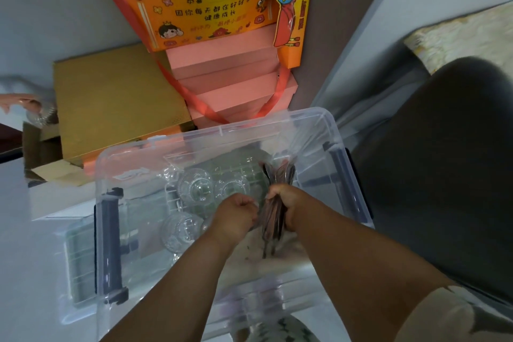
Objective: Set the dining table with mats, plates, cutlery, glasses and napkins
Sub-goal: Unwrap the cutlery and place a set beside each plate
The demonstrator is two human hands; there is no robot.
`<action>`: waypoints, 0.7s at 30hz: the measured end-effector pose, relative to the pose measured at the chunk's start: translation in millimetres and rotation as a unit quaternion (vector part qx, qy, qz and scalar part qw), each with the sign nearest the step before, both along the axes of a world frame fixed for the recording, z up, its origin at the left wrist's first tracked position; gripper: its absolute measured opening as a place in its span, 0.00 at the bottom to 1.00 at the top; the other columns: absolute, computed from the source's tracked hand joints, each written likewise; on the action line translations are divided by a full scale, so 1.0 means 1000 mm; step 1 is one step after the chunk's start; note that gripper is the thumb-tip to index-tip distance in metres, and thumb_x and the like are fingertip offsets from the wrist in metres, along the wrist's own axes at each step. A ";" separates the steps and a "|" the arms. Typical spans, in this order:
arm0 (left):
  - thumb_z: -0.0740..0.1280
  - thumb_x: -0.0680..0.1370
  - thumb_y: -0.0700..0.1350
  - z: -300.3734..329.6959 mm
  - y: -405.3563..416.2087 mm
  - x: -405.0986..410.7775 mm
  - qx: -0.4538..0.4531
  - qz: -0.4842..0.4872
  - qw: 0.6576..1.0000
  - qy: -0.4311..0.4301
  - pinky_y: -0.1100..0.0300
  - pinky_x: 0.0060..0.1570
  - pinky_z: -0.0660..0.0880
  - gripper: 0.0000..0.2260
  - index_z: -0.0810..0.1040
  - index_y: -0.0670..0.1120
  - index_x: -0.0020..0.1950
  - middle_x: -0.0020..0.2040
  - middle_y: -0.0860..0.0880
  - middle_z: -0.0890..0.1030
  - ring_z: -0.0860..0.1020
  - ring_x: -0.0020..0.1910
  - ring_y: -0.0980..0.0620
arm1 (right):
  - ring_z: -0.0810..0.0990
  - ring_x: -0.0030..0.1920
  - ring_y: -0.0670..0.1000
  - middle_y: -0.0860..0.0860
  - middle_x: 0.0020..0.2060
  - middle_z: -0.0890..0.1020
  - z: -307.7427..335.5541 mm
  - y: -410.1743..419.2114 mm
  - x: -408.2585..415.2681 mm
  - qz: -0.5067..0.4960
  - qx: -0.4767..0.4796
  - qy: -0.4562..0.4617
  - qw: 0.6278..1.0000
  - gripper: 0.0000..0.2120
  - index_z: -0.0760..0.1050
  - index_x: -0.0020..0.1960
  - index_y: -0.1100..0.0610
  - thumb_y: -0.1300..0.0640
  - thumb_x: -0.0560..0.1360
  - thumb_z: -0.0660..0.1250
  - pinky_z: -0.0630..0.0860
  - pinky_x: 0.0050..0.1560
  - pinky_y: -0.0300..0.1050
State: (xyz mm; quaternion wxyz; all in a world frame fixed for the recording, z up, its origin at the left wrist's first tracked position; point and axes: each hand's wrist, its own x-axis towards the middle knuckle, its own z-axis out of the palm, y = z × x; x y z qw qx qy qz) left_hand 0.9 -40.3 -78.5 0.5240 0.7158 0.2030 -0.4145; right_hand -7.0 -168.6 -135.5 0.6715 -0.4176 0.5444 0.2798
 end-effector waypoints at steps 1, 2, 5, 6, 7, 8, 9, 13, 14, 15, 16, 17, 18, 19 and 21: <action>0.62 0.78 0.33 0.002 -0.002 0.001 0.005 -0.002 1.000 -0.007 0.57 0.43 0.73 0.11 0.76 0.44 0.38 0.39 0.41 0.77 0.75 0.40 0.47 | 0.74 0.31 0.55 0.55 0.28 0.74 0.005 -0.001 0.000 -0.002 0.004 -0.002 1.000 0.10 0.72 0.32 0.62 0.66 0.72 0.60 0.73 0.38 0.45; 0.62 0.78 0.33 0.006 -0.002 0.002 0.008 -0.002 1.000 -0.010 0.55 0.44 0.72 0.11 0.76 0.44 0.38 0.39 0.41 0.77 0.75 0.41 0.46 | 0.74 0.31 0.55 0.56 0.29 0.74 0.010 -0.002 -0.001 -0.003 0.007 -0.004 1.000 0.09 0.72 0.32 0.62 0.66 0.71 0.60 0.73 0.39 0.45; 0.63 0.78 0.34 0.013 -0.003 0.005 0.008 0.006 1.000 -0.009 0.54 0.45 0.73 0.08 0.76 0.43 0.41 0.37 0.42 0.77 0.75 0.41 0.46 | 0.74 0.28 0.54 0.54 0.26 0.75 0.029 -0.007 -0.002 -0.002 0.019 -0.005 1.000 0.09 0.72 0.32 0.61 0.65 0.70 0.61 0.72 0.36 0.42; 0.63 0.79 0.35 0.017 -0.002 0.007 0.008 0.011 1.000 -0.005 0.54 0.46 0.74 0.07 0.76 0.43 0.42 0.37 0.43 0.78 0.76 0.40 0.46 | 0.74 0.26 0.53 0.53 0.24 0.75 0.037 -0.008 -0.003 0.002 0.021 -0.005 1.000 0.10 0.71 0.31 0.61 0.64 0.70 0.61 0.71 0.34 0.40; 0.63 0.79 0.35 0.019 -0.002 0.008 0.005 0.015 1.000 0.001 0.54 0.45 0.74 0.07 0.76 0.43 0.42 0.38 0.42 0.78 0.76 0.39 0.46 | 0.73 0.24 0.52 0.53 0.23 0.75 0.045 -0.010 -0.003 0.003 0.028 -0.006 1.000 0.10 0.71 0.31 0.61 0.64 0.71 0.60 0.70 0.32 0.39; 0.63 0.78 0.36 0.024 -0.003 0.008 -0.001 0.017 1.000 0.010 0.54 0.44 0.73 0.08 0.76 0.43 0.40 0.38 0.41 0.77 0.75 0.38 0.47 | 0.74 0.22 0.51 0.53 0.22 0.75 0.055 -0.011 -0.005 0.003 0.034 -0.010 0.999 0.10 0.71 0.31 0.61 0.64 0.71 0.60 0.70 0.31 0.39; 0.63 0.78 0.37 0.028 -0.003 0.007 -0.013 0.020 1.000 0.020 0.55 0.43 0.72 0.08 0.76 0.43 0.40 0.39 0.41 0.77 0.75 0.38 0.47 | 0.74 0.21 0.51 0.53 0.22 0.75 0.064 -0.011 -0.006 -0.001 0.043 -0.016 0.999 0.10 0.71 0.31 0.61 0.64 0.71 0.60 0.70 0.31 0.39; 0.63 0.78 0.57 0.056 -0.006 -0.004 -0.139 0.075 0.977 0.142 0.54 0.44 0.74 0.15 0.81 0.46 0.48 0.42 0.44 0.80 0.79 0.40 0.46 | 0.78 0.27 0.54 0.56 0.28 0.77 0.100 -0.003 -0.011 0.022 0.052 -0.061 0.997 0.08 0.75 0.34 0.62 0.66 0.70 0.60 0.76 0.35 0.44; 0.63 0.77 0.60 0.062 -0.008 -0.006 -0.173 0.086 0.967 0.164 0.52 0.45 0.75 0.20 0.83 0.44 0.50 0.44 0.42 0.81 0.80 0.42 0.44 | 0.78 0.28 0.55 0.57 0.29 0.77 0.108 0.001 -0.012 0.039 0.034 -0.074 0.996 0.07 0.75 0.34 0.63 0.67 0.70 0.61 0.77 0.36 0.45; 0.63 0.75 0.61 0.069 -0.010 -0.008 -0.201 0.096 0.958 0.182 0.49 0.49 0.76 0.24 0.83 0.42 0.54 0.48 0.40 0.82 0.80 0.45 0.42 | 0.78 0.29 0.55 0.58 0.29 0.77 0.115 0.006 -0.013 0.056 0.012 -0.090 0.994 0.06 0.76 0.34 0.63 0.67 0.69 0.63 0.77 0.36 0.45; 0.64 0.74 0.63 0.077 -0.011 -0.010 -0.214 0.100 0.952 0.192 0.46 0.53 0.75 0.28 0.82 0.40 0.57 0.52 0.37 0.81 0.80 0.49 0.41 | 0.79 0.30 0.56 0.58 0.29 0.78 0.122 0.011 -0.015 0.071 -0.009 -0.110 0.991 0.05 0.77 0.36 0.63 0.67 0.69 0.64 0.77 0.37 0.45; 0.64 0.73 0.64 0.084 -0.012 -0.012 -0.220 0.108 0.950 0.196 0.45 0.55 0.74 0.29 0.82 0.40 0.59 0.54 0.36 0.80 0.79 0.52 0.39 | 0.80 0.31 0.56 0.59 0.30 0.79 0.128 0.015 -0.017 0.082 -0.024 -0.130 0.988 0.03 0.78 0.37 0.64 0.67 0.69 0.65 0.78 0.38 0.46; 0.65 0.73 0.64 0.092 -0.013 -0.013 -0.220 0.114 0.949 0.196 0.45 0.56 0.74 0.30 0.82 0.40 0.59 0.56 0.35 0.80 0.79 0.53 0.39 | 0.81 0.33 0.57 0.59 0.32 0.80 0.134 0.019 -0.019 0.093 -0.035 -0.151 0.984 0.03 0.78 0.39 0.64 0.67 0.69 0.66 0.79 0.39 0.48; 0.65 0.73 0.64 0.097 -0.013 -0.014 -0.222 0.127 0.947 0.194 0.46 0.57 0.74 0.30 0.82 0.40 0.59 0.57 0.35 0.80 0.79 0.53 0.40 | 0.82 0.35 0.57 0.59 0.33 0.82 0.139 0.021 -0.021 0.098 -0.042 -0.171 0.979 0.03 0.79 0.41 0.63 0.66 0.69 0.67 0.80 0.41 0.50; 0.64 0.76 0.62 0.109 -0.014 -0.014 -0.231 0.150 0.944 0.184 0.48 0.57 0.74 0.29 0.80 0.38 0.61 0.56 0.36 0.78 0.78 0.52 0.42 | 0.84 0.39 0.57 0.57 0.35 0.83 0.150 0.024 -0.025 0.116 -0.043 -0.211 0.970 0.05 0.80 0.44 0.60 0.64 0.70 0.66 0.81 0.43 0.50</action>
